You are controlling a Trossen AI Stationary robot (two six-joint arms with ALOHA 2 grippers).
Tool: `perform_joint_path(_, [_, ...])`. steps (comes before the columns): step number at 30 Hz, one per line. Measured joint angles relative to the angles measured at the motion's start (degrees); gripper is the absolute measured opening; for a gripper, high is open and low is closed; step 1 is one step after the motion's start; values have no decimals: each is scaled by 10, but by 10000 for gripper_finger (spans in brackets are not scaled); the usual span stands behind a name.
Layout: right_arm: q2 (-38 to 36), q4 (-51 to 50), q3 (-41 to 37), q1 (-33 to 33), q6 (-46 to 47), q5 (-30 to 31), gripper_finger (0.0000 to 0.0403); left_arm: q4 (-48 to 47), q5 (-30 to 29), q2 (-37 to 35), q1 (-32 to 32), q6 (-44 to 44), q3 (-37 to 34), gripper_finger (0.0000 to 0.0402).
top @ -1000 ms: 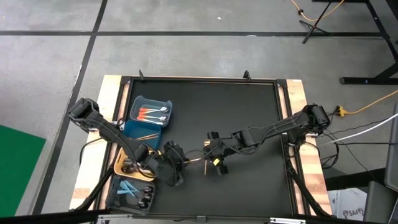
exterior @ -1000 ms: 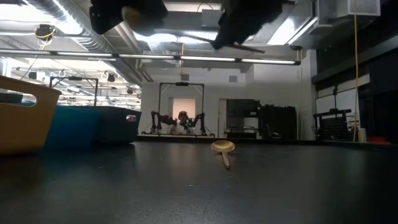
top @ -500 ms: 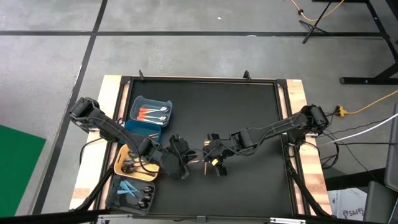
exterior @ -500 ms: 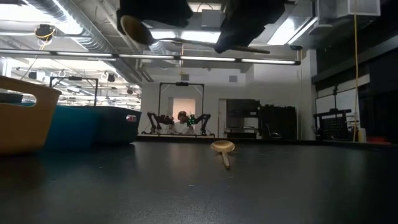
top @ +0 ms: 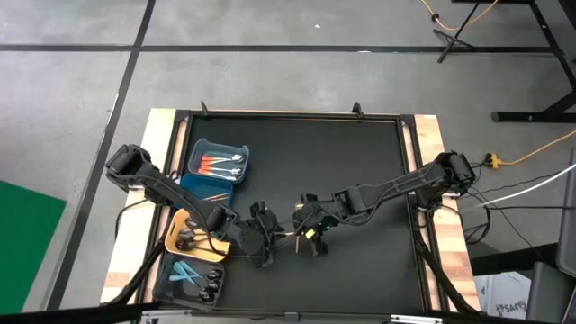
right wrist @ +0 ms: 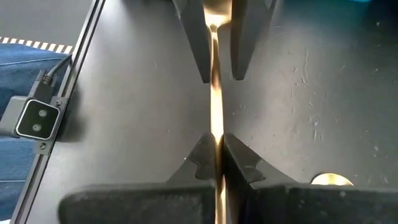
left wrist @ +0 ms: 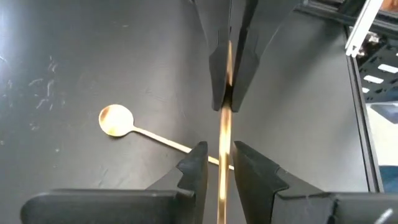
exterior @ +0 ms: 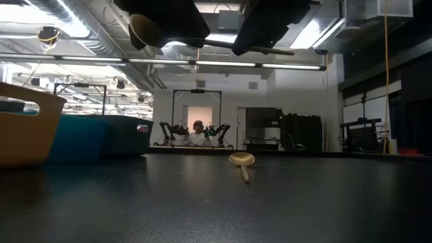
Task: Sort silverware by color (type)
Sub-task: Put the gold spoon into the blue bin
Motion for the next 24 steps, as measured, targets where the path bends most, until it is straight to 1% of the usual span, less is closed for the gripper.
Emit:
perform_joint_path(8, [0, 1, 0, 0, 0, 0, 1, -1, 3, 1, 0, 0, 0, 70])
perform_joint_path(17, [0, 7, 0, 0, 0, 1, 1, -11, 14, 1, 0, 0, 0, 70])
perform_joint_path(20, [0, 7, 0, 0, 0, 1, 1, -12, 28, 1, 2, 0, 0, 70])
perform_joint_path(24, [0, 8, 0, 0, 0, 1, 1, -12, 28, 1, 3, 0, 0, 70])
